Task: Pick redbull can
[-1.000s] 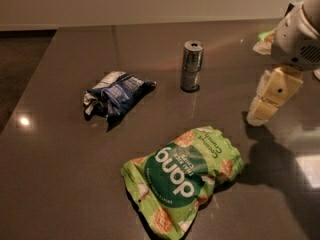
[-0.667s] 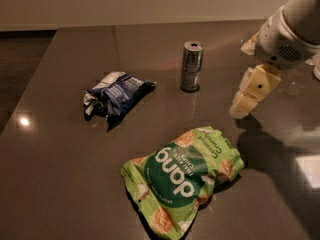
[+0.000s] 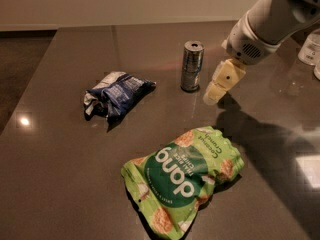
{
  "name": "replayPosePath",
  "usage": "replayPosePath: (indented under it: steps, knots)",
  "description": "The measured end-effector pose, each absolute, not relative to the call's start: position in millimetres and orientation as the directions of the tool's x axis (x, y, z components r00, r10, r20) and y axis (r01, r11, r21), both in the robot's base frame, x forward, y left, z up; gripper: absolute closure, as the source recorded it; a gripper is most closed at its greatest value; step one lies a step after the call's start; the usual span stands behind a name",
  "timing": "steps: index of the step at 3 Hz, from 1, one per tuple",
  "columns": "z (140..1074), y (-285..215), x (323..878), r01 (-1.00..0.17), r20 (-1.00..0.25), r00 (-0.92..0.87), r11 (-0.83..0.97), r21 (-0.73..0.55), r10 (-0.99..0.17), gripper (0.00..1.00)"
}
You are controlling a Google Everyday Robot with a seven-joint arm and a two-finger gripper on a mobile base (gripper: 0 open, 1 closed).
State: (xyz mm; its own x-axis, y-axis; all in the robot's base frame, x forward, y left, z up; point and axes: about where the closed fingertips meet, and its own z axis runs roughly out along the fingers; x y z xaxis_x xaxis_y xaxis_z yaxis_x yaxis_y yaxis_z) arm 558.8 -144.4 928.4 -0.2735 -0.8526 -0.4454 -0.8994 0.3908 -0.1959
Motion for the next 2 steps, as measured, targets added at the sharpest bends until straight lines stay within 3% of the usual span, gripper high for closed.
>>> replayPosePath:
  steps: [2]
  knots:
    - [925.1,-137.8,603.0,-0.864,-0.498,-0.324,0.466,-0.191,-0.804,0.00]
